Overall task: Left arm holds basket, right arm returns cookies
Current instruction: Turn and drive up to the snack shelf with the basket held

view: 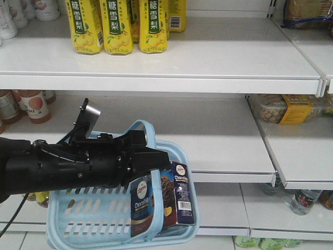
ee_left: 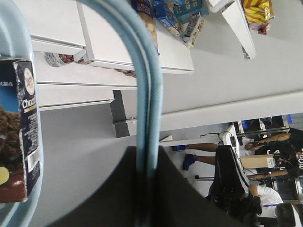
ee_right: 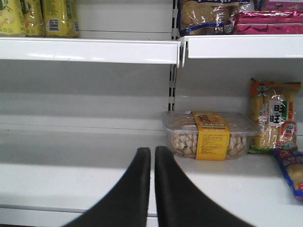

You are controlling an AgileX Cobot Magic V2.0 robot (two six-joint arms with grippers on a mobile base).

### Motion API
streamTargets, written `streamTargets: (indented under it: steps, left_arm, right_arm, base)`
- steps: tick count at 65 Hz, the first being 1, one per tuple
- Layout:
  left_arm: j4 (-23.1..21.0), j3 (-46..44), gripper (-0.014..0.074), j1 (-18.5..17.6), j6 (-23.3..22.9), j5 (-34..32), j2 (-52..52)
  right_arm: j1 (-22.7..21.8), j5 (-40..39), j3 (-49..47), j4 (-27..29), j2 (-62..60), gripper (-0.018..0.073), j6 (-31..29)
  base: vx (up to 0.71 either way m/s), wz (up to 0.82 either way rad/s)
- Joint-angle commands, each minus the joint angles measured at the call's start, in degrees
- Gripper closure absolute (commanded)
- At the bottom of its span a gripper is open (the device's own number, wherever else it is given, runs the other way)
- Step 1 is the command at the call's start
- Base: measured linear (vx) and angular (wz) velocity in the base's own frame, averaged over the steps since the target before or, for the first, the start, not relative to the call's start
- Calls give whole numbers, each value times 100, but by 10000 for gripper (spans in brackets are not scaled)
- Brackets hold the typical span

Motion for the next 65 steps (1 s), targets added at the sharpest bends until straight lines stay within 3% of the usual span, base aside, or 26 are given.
streamTargets:
  steps: [1, 65]
  left_arm:
    - [-543, -212, 602, -28, 24, 284, -220]
    - [-543, -212, 602, -28, 24, 284, -220]
  right_arm:
    - [-7, -419, 102, -19, -55, 565, 6]
    - [-7, -424, 102, -19, -55, 565, 6]
  base:
    - [11, 13]
    - [7, -3]
